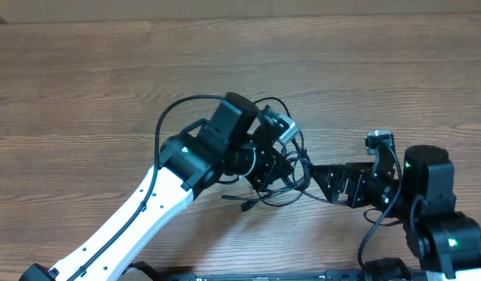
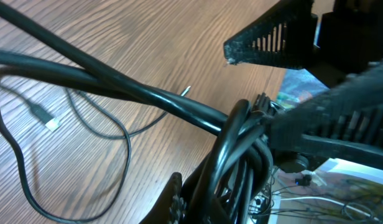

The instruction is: Untangle cables

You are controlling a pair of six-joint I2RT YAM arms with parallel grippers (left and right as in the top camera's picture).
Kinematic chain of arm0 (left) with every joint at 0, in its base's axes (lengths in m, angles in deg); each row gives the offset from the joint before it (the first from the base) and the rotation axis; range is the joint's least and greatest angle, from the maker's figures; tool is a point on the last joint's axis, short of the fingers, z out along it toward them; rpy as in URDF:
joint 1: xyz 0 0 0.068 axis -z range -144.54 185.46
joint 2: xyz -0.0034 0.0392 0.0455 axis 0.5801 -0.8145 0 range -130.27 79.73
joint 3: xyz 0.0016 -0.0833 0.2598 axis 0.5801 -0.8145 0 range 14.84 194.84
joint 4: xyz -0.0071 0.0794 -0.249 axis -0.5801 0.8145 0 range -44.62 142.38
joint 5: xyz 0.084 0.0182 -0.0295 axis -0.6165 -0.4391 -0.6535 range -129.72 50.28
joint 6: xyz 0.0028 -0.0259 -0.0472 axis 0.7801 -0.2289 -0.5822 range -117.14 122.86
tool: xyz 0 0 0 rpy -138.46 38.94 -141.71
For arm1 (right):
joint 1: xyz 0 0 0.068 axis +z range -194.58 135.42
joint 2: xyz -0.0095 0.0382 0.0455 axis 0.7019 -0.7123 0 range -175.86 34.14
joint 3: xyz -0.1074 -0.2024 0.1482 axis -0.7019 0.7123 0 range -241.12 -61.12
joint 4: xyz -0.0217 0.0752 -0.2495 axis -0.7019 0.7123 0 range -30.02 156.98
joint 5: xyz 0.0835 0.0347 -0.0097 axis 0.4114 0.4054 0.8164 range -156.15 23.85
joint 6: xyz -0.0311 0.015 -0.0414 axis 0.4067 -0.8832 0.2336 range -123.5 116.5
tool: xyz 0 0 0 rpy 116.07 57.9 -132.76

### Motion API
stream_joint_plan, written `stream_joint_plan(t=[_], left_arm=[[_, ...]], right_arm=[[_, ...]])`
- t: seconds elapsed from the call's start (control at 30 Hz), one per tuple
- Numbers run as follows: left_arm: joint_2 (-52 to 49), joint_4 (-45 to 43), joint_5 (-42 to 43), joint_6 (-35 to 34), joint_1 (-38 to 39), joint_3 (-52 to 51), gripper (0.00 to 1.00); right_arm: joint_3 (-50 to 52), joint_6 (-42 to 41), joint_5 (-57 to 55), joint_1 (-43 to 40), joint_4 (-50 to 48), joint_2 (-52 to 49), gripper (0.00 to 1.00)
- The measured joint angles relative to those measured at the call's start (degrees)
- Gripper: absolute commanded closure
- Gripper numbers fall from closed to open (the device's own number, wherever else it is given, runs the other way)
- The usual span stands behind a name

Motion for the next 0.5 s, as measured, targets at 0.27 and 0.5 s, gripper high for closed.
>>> stream_joint_plan(t=[0.27,0.5], left_arm=[[-0.02,-1.33,0.00,0.17,0.98,0.00,0.96],[-0.02,-1.77,1.57,0.17,0.98,0.00,0.96]], right_arm=[[0.00,-0.17,-7.13,0.00,2.34,0.50,0.00],[0.00,0.13,-8.98,-0.02,2.32,0.50,0.00]])
